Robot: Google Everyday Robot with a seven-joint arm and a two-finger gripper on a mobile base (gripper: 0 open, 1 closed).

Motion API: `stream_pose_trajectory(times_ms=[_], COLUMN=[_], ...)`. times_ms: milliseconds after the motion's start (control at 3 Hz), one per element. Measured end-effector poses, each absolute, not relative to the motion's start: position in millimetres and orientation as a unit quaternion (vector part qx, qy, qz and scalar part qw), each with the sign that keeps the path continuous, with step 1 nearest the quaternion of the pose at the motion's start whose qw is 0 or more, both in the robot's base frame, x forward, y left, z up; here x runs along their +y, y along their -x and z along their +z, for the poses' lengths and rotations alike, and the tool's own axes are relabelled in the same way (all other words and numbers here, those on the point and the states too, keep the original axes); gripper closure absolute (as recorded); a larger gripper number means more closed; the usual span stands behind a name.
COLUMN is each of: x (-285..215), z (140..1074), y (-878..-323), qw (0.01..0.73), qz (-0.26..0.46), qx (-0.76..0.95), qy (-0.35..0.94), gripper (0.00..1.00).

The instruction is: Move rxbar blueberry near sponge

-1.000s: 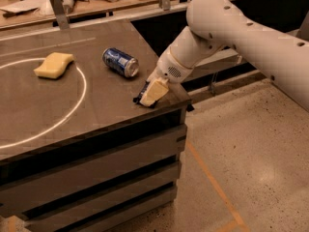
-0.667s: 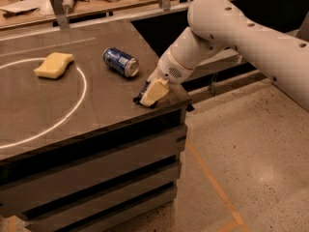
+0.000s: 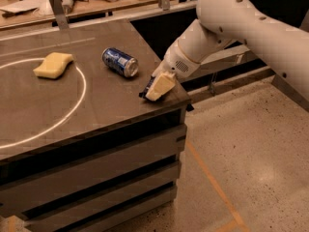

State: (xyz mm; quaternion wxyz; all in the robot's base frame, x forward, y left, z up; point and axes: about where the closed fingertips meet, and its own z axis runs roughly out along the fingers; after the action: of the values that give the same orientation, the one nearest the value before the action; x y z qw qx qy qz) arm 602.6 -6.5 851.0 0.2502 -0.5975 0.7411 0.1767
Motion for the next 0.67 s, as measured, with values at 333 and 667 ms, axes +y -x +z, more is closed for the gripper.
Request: stream_pose_trajectory(times_ms=[333, 667], x=[-16, -15], z=[893, 918], y=[-619, -628], qw=[0.284, 0.304], qz=[0.156, 0.147], qx=[0.732, 0.722], qy=[0.6, 0.604], gripper=[1.0, 1.0])
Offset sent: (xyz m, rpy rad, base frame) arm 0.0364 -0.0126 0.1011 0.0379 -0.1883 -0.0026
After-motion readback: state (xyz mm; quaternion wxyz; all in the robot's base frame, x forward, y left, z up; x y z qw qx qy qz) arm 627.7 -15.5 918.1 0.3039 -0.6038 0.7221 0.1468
